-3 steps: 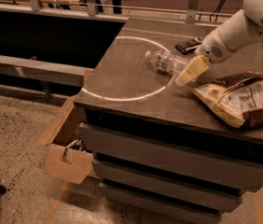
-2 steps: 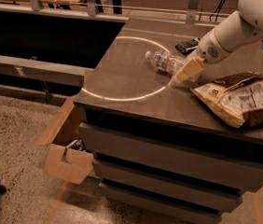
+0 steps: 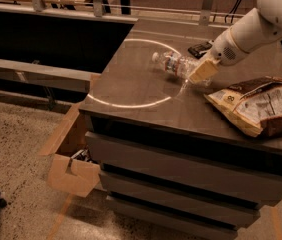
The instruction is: Pick water bottle
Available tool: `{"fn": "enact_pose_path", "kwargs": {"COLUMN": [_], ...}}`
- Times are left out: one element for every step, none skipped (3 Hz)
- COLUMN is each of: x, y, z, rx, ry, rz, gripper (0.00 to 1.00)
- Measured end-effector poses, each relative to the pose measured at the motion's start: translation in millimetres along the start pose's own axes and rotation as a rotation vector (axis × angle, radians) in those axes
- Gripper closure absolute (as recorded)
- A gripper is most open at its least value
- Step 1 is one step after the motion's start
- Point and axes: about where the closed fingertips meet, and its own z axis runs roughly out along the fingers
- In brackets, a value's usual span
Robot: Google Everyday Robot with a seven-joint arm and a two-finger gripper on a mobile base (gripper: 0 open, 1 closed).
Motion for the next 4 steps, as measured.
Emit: {"fn": "enact_pose_path", "kwargs": {"x": [-8.9,-17.2,-20.5,-20.5], "y": [4.3,9.5,15.3,15.3], "z": [-14.6,-40.0,-60.0,-59.9], "rx": [0.006,0.008,-0.009,-0.009], "ry": [-0.034,-0.054,-0.054,-0.054], "rz": [-0.018,-0.056,-0.090,-0.090], "gripper": [1.00,1.00,1.00,1.00]}}
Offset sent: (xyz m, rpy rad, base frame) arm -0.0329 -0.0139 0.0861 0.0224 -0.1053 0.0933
